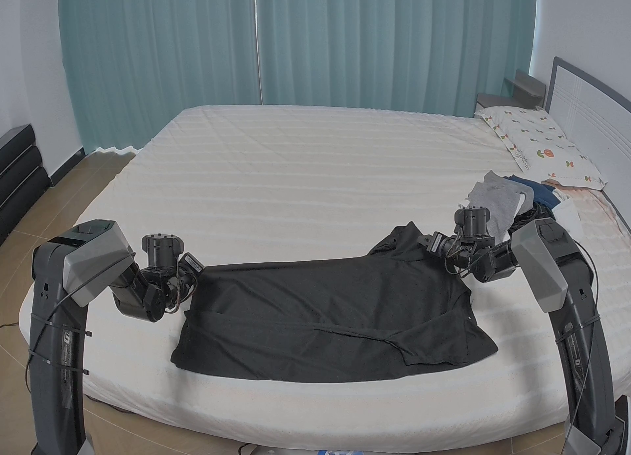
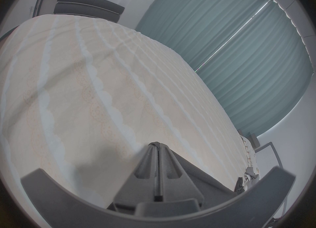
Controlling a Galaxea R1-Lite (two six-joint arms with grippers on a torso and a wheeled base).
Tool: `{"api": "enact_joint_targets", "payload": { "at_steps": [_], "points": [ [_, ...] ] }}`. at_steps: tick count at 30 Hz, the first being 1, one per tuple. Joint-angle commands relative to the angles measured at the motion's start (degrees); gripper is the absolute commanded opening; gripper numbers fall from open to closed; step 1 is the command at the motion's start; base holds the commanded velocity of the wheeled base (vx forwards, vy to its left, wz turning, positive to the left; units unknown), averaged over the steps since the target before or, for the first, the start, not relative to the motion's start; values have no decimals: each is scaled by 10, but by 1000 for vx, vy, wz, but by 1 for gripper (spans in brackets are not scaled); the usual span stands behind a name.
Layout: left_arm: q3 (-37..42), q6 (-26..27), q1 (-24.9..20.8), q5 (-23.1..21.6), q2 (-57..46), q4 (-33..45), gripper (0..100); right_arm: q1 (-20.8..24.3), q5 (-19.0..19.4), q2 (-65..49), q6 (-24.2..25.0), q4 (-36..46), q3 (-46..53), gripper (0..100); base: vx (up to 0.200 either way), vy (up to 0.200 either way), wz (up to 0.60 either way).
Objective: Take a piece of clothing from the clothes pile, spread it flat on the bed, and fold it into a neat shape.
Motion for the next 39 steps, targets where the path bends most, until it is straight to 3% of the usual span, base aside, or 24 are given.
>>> {"api": "enact_joint_targets", "payload": {
  "at_steps": [1,16,32,39],
  "points": [
    [-1,0,0,0,0,0,0,-2,-1,8,3,-6,-3,0,0,0,0],
    [0,1,0,0,-13,0,0,-18,1,-56,68,-28,49,0,0,0,0],
    [49,18,17,-7,-60,-51,0,-35,7,-123,70,-195,199,0,0,0,0],
    [63,47,16,-7,-58,-68,0,-41,10,-146,70,-202,233,0,0,0,0]
  ]
}}
